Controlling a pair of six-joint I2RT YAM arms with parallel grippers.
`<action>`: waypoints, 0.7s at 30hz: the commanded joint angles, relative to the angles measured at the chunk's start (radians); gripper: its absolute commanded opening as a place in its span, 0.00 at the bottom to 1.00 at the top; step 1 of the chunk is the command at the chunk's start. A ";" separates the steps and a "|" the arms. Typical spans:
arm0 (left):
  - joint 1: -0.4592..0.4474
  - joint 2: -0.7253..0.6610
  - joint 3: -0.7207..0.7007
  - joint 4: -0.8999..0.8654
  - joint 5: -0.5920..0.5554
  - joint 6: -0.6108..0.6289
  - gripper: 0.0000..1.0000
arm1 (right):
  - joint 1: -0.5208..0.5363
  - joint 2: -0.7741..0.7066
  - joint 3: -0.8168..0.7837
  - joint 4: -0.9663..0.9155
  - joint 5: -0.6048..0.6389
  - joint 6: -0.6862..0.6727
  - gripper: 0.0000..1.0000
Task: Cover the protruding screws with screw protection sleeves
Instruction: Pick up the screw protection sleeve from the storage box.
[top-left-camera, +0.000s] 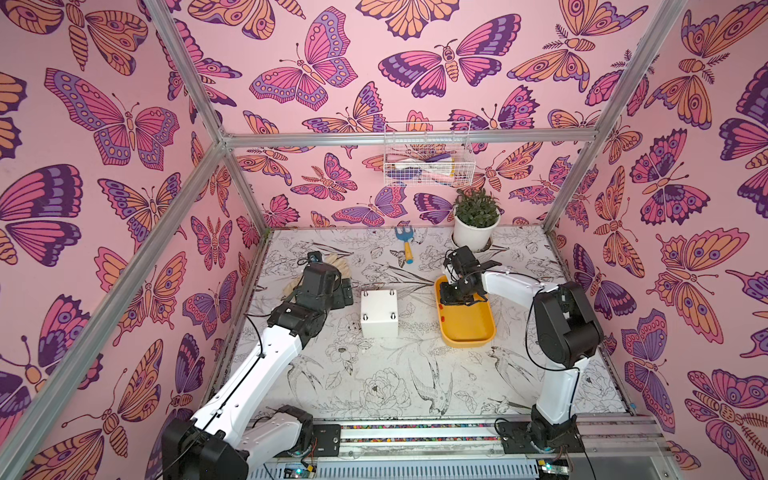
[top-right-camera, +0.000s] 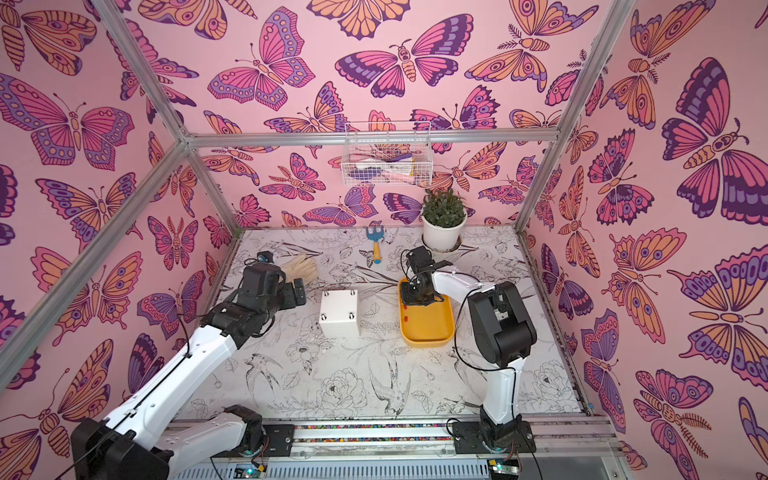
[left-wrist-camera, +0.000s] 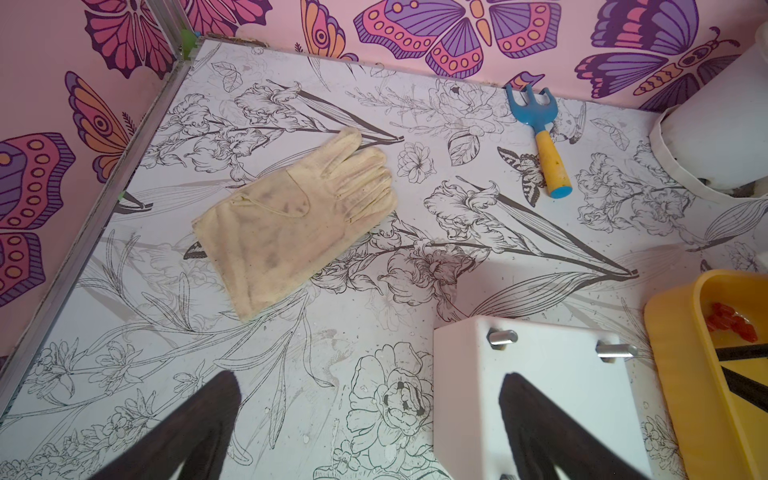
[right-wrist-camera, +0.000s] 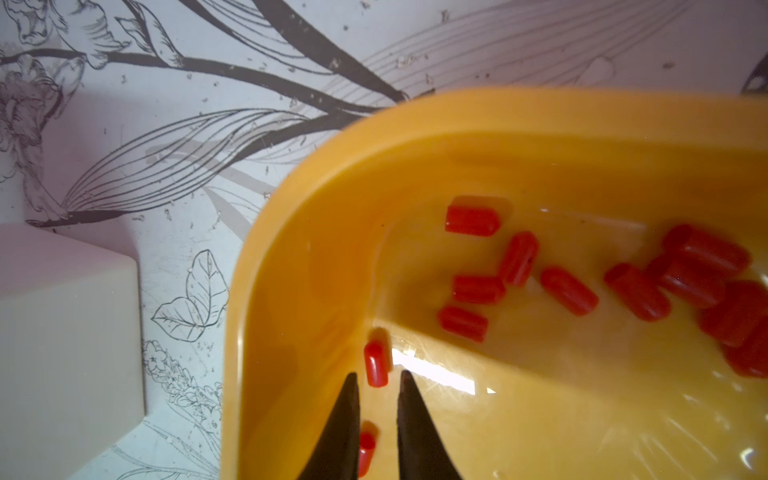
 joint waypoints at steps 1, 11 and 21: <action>-0.004 -0.017 -0.019 0.003 -0.017 0.001 1.00 | 0.010 0.014 -0.008 0.002 -0.007 0.011 0.20; -0.004 -0.015 -0.021 0.002 -0.023 0.001 1.00 | 0.020 0.036 0.002 0.003 -0.003 0.005 0.20; -0.004 -0.013 -0.019 0.002 -0.025 0.002 1.00 | 0.021 0.063 0.014 -0.001 0.000 0.004 0.20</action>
